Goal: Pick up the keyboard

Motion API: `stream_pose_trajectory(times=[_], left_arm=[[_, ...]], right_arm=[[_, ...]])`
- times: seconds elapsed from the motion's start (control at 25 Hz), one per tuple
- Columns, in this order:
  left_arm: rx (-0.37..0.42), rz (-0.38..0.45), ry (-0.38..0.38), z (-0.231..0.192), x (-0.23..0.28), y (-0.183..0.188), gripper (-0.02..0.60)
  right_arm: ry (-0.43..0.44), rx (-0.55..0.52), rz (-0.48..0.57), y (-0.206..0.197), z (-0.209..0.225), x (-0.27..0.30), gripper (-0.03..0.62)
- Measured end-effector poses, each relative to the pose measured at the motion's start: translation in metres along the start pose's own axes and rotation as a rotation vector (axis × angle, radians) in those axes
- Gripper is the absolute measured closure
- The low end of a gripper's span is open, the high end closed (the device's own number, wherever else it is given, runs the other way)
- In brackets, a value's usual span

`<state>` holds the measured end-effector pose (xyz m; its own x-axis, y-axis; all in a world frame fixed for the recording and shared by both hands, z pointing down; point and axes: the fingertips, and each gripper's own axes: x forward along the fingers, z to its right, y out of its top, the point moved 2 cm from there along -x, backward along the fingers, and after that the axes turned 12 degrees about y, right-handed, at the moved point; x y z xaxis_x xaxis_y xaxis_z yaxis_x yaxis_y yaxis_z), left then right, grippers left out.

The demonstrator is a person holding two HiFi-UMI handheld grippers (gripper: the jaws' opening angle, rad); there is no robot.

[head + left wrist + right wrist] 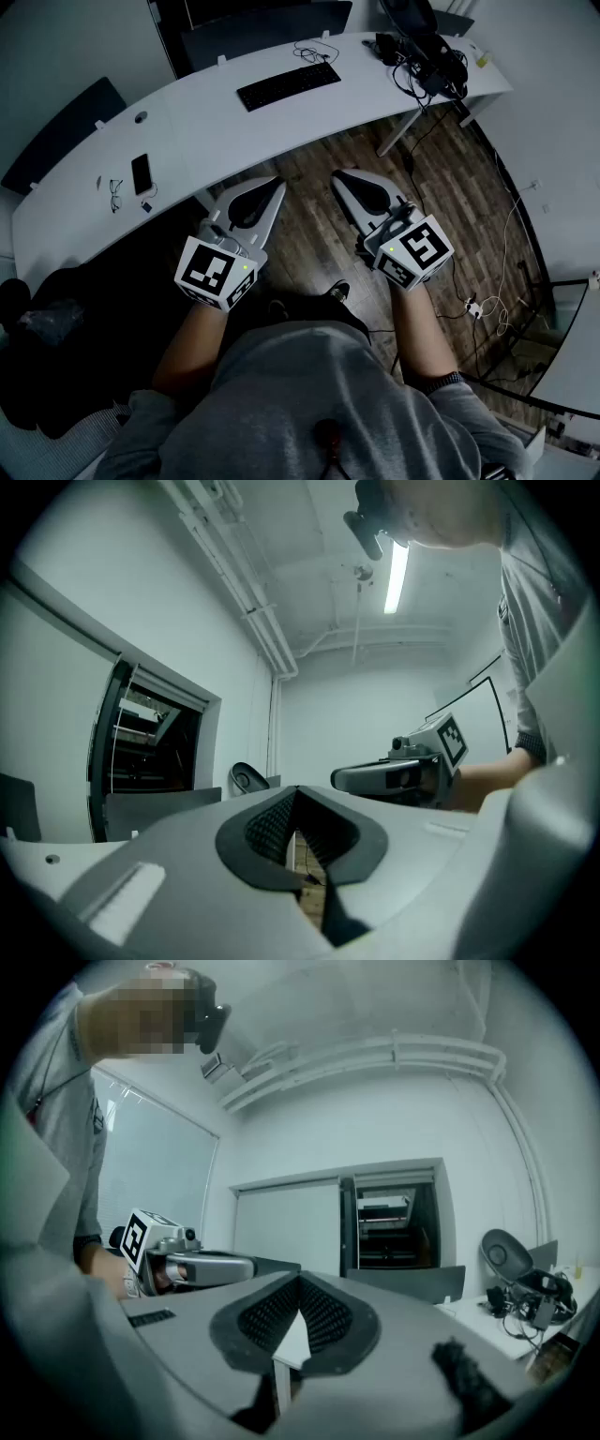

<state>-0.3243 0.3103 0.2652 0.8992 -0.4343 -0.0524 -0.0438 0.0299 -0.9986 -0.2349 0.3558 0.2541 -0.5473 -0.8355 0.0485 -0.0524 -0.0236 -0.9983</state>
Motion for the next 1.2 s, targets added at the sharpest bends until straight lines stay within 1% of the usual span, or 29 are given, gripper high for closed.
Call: stream_pose_trajectory(times=[0.24, 0.6, 0.76, 0.88, 1.2], left_arm=[[0.004, -0.039, 0.004, 0.003, 0.007, -0.011, 0.575], [0.007, -0.072, 0.026, 0.016, 0.037, -0.017, 0.575], [0.013, -0.07, 0.039, 0.024, 0.055, -0.015, 0.575], [0.012, -0.07, 0.054, 0.031, 0.07, -0.014, 0.575], [0.005, -0.088, 0.089, 0.051, 0.119, -0.021, 0.575]], right_arm=[[0.018, 0.018, -0.019, -0.01, 0.001, 0.001, 0.58], [0.044, 0.065, -0.005, -0.021, 0.03, -0.016, 0.579], [0.056, 0.068, -0.005, -0.024, 0.045, -0.025, 0.579], [0.077, 0.079, 0.017, -0.023, 0.06, -0.031, 0.579], [0.118, 0.085, 0.036, -0.027, 0.11, -0.051, 0.579]])
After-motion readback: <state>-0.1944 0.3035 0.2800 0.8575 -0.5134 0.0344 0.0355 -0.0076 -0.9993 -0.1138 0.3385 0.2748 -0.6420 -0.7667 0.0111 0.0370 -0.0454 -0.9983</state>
